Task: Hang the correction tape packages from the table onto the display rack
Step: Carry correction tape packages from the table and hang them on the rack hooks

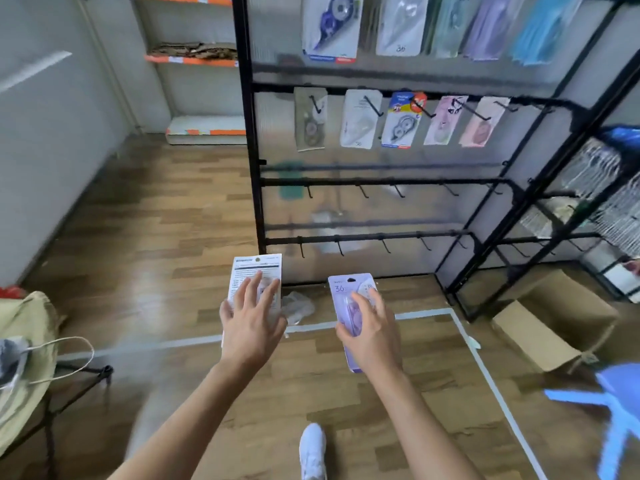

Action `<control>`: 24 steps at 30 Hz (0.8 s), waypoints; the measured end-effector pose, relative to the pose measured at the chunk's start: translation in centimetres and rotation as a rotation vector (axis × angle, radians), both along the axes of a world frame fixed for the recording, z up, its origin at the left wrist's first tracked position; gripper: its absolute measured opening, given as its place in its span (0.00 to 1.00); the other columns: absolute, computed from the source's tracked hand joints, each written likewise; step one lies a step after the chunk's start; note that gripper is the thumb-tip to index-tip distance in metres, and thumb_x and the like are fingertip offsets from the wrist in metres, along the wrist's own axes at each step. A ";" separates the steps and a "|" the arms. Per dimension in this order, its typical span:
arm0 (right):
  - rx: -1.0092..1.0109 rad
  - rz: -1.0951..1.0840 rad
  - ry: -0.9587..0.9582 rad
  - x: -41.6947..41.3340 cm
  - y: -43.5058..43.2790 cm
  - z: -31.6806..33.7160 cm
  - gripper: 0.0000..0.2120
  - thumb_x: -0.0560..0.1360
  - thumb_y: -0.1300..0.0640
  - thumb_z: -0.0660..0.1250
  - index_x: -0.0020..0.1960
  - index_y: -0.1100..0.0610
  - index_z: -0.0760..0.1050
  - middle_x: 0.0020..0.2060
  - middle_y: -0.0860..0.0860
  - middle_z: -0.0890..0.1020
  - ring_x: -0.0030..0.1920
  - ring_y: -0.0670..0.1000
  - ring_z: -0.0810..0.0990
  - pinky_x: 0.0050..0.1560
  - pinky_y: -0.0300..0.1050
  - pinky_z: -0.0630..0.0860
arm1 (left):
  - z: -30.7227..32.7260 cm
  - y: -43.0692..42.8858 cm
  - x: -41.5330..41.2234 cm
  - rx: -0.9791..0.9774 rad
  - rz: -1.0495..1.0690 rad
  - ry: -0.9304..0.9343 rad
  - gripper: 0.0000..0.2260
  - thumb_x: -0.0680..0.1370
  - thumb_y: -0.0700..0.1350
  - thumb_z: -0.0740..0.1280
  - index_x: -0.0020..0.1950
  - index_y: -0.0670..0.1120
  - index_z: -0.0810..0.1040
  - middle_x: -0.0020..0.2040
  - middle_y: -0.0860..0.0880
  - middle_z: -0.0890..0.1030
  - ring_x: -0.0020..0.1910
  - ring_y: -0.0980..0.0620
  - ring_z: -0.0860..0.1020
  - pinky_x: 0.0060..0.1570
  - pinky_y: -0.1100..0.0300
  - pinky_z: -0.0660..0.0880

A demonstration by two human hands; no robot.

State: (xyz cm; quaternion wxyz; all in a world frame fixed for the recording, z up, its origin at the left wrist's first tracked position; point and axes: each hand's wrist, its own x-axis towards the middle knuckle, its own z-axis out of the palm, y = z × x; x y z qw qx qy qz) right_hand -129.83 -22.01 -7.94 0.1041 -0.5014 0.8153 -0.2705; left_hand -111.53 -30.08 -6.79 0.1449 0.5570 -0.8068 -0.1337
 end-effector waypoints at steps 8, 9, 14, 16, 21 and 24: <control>-0.059 -0.092 0.065 -12.5 -8.1 2.6 0.26 0.72 0.47 0.68 0.68 0.50 0.69 0.72 0.49 0.63 0.64 0.53 0.68 0.58 0.44 0.67 | 1.6 -10.0 -12.9 -0.040 -0.114 0.056 0.27 0.77 0.50 0.62 0.76 0.54 0.60 0.78 0.49 0.54 0.76 0.49 0.50 0.69 0.44 0.53; -0.068 -0.100 0.079 -13.9 -8.9 3.0 0.26 0.72 0.47 0.69 0.68 0.51 0.70 0.72 0.50 0.63 0.64 0.54 0.69 0.58 0.45 0.67 | 2.0 -11.0 -14.4 -0.048 -0.132 0.054 0.27 0.77 0.51 0.62 0.76 0.54 0.59 0.78 0.49 0.53 0.76 0.48 0.50 0.70 0.44 0.53; -0.124 -0.139 0.131 -20.1 -12.2 4.7 0.27 0.72 0.47 0.69 0.69 0.52 0.69 0.72 0.52 0.64 0.65 0.55 0.69 0.58 0.48 0.68 | 3.9 -14.5 -20.9 -0.107 -0.189 0.108 0.26 0.77 0.49 0.63 0.75 0.53 0.62 0.77 0.48 0.56 0.75 0.47 0.51 0.68 0.42 0.54; -0.150 -0.140 0.135 -22.4 -13.5 5.3 0.27 0.72 0.47 0.69 0.69 0.52 0.69 0.72 0.53 0.64 0.66 0.55 0.69 0.59 0.48 0.68 | 4.7 -15.7 -23.3 -0.116 -0.193 0.111 0.26 0.77 0.48 0.64 0.75 0.53 0.63 0.77 0.48 0.56 0.76 0.48 0.51 0.68 0.42 0.54; -0.225 -0.118 0.128 -28.6 -16.7 6.0 0.26 0.72 0.49 0.70 0.68 0.53 0.71 0.72 0.54 0.65 0.66 0.57 0.68 0.59 0.51 0.71 | 6.0 -18.1 -29.9 -0.184 -0.211 0.158 0.25 0.76 0.46 0.66 0.73 0.49 0.66 0.76 0.45 0.60 0.75 0.44 0.56 0.66 0.41 0.56; -0.260 -0.069 0.136 -33.1 -18.6 6.7 0.27 0.71 0.50 0.71 0.67 0.55 0.71 0.71 0.56 0.65 0.66 0.59 0.68 0.61 0.53 0.71 | 6.7 -19.4 -34.4 -0.224 -0.189 0.177 0.25 0.75 0.44 0.68 0.72 0.48 0.68 0.75 0.44 0.62 0.74 0.43 0.58 0.64 0.41 0.58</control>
